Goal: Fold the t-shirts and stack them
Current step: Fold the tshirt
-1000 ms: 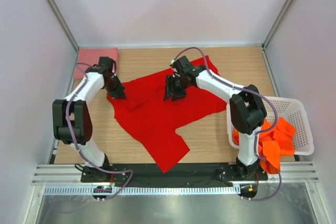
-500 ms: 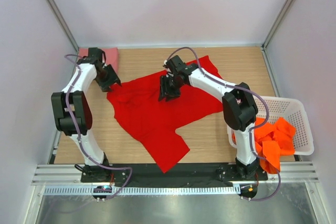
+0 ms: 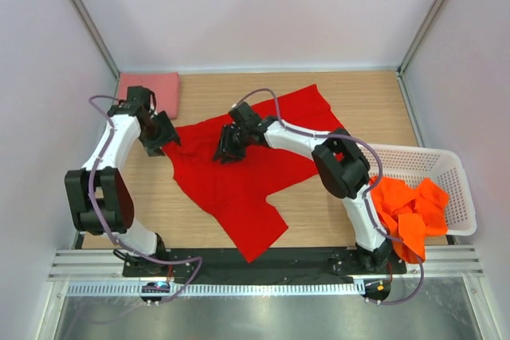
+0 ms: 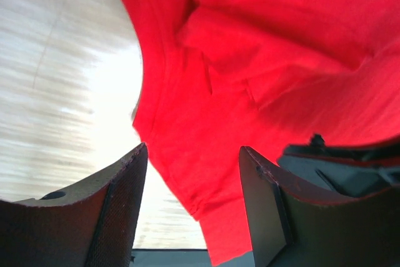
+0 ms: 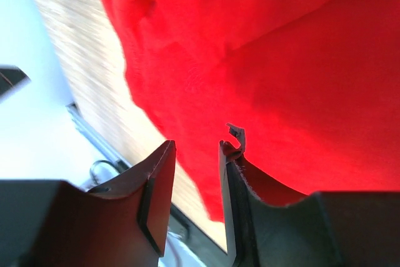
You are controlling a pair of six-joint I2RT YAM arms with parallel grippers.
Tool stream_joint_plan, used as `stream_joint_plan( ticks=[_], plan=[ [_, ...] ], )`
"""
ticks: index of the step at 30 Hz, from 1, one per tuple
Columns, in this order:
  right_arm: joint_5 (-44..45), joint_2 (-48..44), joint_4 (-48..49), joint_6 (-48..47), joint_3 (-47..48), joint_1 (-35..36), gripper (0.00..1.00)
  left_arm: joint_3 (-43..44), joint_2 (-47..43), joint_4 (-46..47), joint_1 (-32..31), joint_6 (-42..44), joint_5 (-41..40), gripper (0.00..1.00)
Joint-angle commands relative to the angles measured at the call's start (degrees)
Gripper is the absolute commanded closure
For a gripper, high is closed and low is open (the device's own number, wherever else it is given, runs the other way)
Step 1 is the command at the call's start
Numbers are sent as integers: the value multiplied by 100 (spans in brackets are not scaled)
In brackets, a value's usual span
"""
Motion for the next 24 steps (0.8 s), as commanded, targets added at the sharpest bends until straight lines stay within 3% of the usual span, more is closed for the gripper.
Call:
stream_joint_plan(
  ticks=[1,8,12,24],
  plan=[
    [163,84,733,815,29,103,59,-278,-503,-19,-4,-20,255,39],
    [822,348,434,1317,214,200,64,-674,-1329,-71,-4,-46,194,39],
    [1024,480,425,1520,363,218,68,-692,-1462,-142,5,-46,185,40],
    [963,814,556,1933,618,297,69,-744,-1532,-212,-4,51,158,39]
  ],
)
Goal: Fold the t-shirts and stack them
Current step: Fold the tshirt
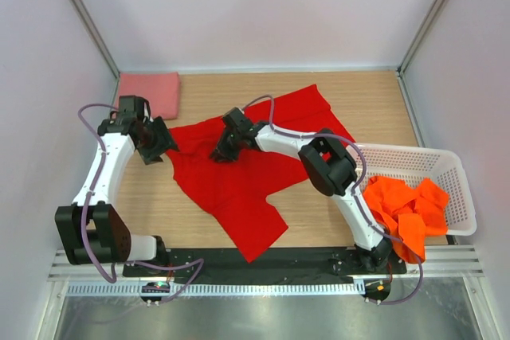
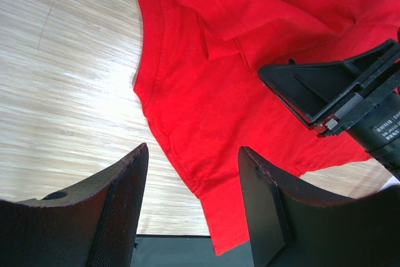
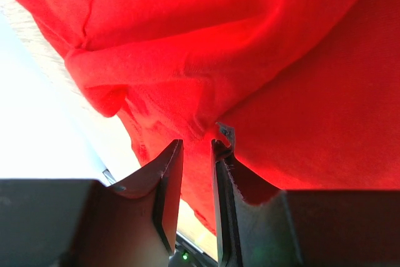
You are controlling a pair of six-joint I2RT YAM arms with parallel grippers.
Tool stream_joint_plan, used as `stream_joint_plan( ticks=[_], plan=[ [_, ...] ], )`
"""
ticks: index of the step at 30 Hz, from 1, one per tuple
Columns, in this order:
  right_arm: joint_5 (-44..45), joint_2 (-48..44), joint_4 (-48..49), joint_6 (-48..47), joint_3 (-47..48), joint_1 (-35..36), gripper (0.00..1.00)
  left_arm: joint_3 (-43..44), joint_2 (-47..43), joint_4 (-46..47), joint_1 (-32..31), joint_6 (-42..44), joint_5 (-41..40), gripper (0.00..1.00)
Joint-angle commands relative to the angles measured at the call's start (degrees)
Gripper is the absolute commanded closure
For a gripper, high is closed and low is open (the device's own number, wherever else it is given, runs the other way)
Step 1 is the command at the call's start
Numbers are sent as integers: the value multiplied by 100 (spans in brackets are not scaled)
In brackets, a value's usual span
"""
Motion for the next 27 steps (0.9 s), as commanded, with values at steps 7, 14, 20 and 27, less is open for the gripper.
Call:
stream_joint_plan(
  ticks=[7,14,20,27],
  plan=[
    [43,337,232,211,390,80,68,-23,-158,-132,-2,171,-1,39],
    [96,399,47,263,645,80,73,-129,-193,-123,-2,250,-10,39],
    [60,320,-67,211,583,81,88,-155,-202,-105,7,303,-10,39],
    [-308,-5,-1200,-658,934,2,94,73,-105,-307,24,321,218,36]
  ],
)
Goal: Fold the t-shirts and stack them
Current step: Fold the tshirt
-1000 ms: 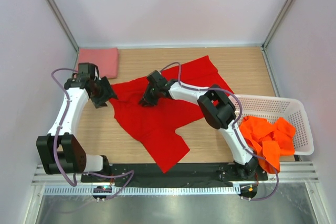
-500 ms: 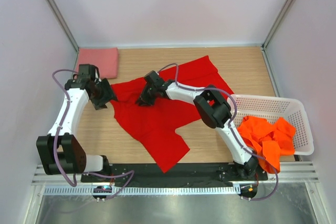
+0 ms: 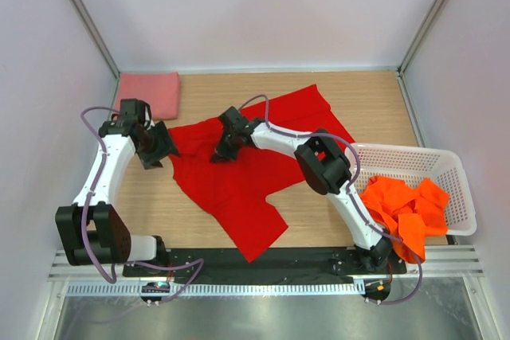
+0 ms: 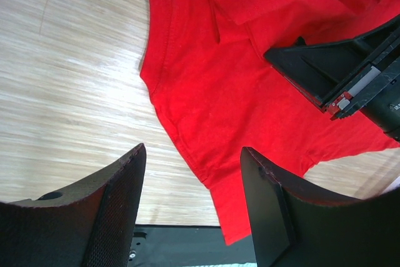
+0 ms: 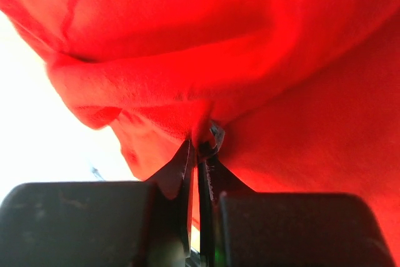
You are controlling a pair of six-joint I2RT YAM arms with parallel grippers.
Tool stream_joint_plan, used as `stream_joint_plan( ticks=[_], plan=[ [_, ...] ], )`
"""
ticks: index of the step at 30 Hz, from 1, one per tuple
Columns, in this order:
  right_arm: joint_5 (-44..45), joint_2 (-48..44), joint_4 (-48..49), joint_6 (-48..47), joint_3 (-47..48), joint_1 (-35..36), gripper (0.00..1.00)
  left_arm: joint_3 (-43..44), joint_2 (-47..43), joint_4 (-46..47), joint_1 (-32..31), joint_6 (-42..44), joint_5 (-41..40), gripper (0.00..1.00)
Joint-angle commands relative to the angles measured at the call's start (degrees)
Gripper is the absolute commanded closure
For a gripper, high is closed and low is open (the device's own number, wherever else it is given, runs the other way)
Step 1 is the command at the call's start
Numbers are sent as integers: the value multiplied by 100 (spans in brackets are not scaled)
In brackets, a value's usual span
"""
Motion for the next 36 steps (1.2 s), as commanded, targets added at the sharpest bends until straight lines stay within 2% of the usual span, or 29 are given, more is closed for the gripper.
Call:
stream_joint_plan(
  ticks=[1,9,14,27,36],
  plan=[
    [-252,-447,-1034,-792,406,-29,96,246,-37,-204,14,131,231,36],
    [-831,-737,-1739,-1646,503,-178,98,211,147,-170,14,122,934,40],
    [-797,-1027,-2091,-1962,275,-284,98,71,112,-179,14,157,1145,40],
    [-955,-1484,-2012,-2297,-595,-758,98,-711,130,-56,22,263,2006,46],
    [-1306,-1704,-1837,-2482,-1131,-987,98,-800,156,23,14,218,2218,46]
  ],
)
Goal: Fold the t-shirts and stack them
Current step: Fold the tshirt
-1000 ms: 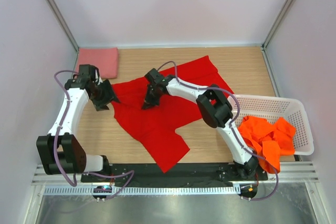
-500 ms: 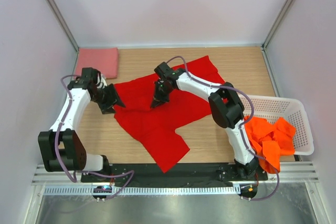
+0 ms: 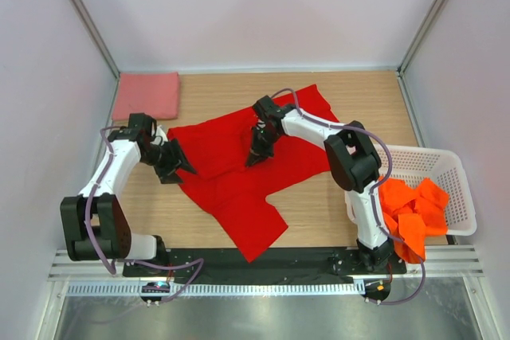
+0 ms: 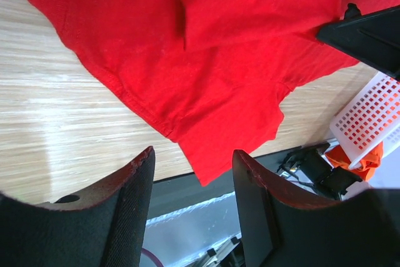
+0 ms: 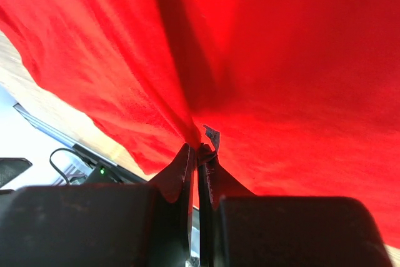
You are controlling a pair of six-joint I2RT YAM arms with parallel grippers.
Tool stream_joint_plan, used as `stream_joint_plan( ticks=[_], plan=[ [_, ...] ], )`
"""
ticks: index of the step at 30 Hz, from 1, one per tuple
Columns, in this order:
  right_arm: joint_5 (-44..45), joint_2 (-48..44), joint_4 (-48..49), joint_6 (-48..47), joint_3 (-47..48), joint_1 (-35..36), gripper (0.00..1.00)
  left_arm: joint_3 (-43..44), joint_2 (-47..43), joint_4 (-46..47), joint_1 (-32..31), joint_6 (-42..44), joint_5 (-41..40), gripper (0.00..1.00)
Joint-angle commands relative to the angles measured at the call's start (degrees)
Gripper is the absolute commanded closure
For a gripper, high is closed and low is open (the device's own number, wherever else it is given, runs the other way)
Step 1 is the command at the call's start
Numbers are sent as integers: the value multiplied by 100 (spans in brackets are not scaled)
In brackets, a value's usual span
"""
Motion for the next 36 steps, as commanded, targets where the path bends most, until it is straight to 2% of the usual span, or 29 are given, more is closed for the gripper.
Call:
stream_joint_plan(
  ticks=[1,7,13,16,22,32,36],
  plan=[
    [-310,-502,159,-145,-168,-12,98,3,8,128,14,87,347,45],
    [-442,-370,327,-118,-203,-83,96,-208,280,619,-13,-26,716,44],
    [-354,-335,204,-373,-186,-285,87,-209,640,884,-197,-158,708,45],
    [-460,-274,116,-522,-107,-329,75,-208,754,1068,-224,-273,725,45],
    [-345,-396,-34,-804,-45,-399,63,-191,957,1517,-645,-484,497,47],
    [-583,-634,36,-936,-308,-732,60,-296,1159,1702,-733,-756,-65,51],
    [-671,-704,159,-910,-449,-838,61,-428,1308,1965,-751,-896,100,50]
  ],
)
